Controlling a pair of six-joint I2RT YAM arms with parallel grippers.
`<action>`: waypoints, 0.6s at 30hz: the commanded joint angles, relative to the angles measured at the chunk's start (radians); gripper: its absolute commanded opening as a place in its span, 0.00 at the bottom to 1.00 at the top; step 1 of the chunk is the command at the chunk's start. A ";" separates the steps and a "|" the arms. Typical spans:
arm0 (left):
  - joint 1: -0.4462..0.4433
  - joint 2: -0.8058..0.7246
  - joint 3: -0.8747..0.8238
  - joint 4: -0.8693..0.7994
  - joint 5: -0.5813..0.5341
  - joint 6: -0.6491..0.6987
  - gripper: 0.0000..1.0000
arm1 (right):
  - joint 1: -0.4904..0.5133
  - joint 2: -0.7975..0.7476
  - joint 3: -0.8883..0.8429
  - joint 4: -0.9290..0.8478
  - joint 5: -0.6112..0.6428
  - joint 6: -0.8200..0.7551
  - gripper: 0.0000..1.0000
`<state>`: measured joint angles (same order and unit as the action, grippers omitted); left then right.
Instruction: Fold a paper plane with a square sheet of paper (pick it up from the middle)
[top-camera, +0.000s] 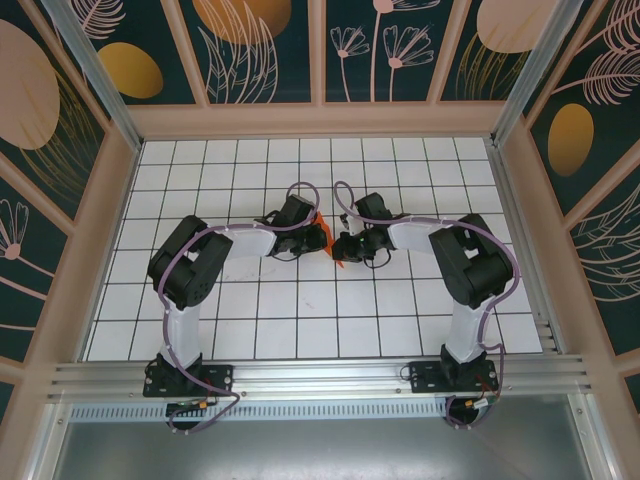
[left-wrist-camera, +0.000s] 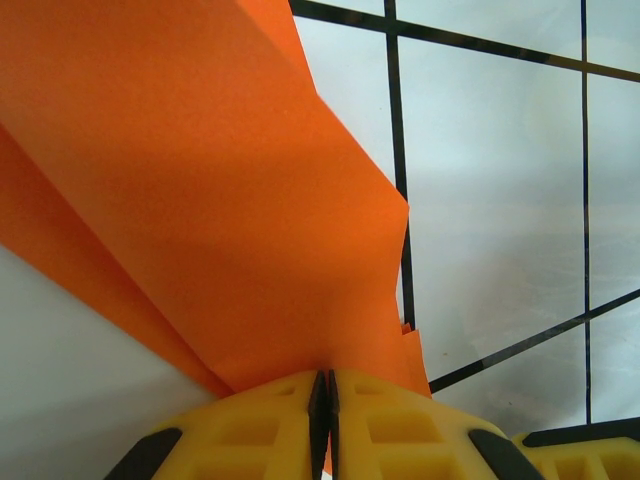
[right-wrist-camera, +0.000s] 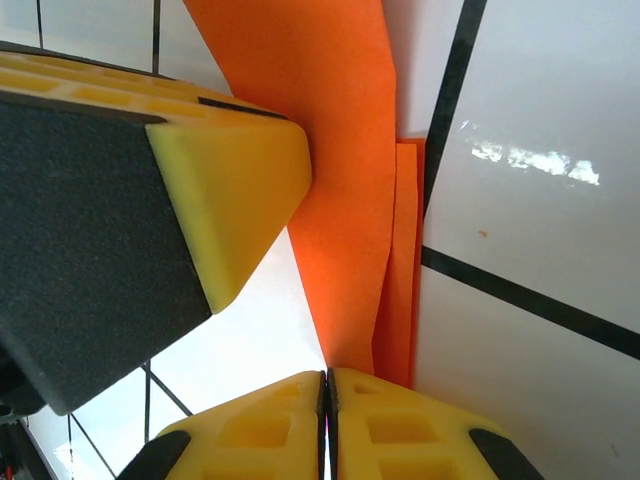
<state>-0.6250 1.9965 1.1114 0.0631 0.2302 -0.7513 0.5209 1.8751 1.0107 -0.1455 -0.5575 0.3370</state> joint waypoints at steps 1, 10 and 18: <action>0.017 0.074 -0.038 -0.111 -0.116 0.030 0.14 | 0.007 0.006 -0.013 -0.070 0.048 -0.029 0.13; 0.016 0.074 -0.041 -0.111 -0.116 0.030 0.14 | 0.007 -0.041 0.005 -0.073 0.025 -0.027 0.13; 0.017 0.075 -0.042 -0.106 -0.114 0.028 0.14 | 0.013 -0.072 0.012 -0.080 -0.026 -0.031 0.13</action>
<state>-0.6250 1.9965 1.1110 0.0635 0.2302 -0.7509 0.5255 1.8366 1.0183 -0.1890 -0.5545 0.3195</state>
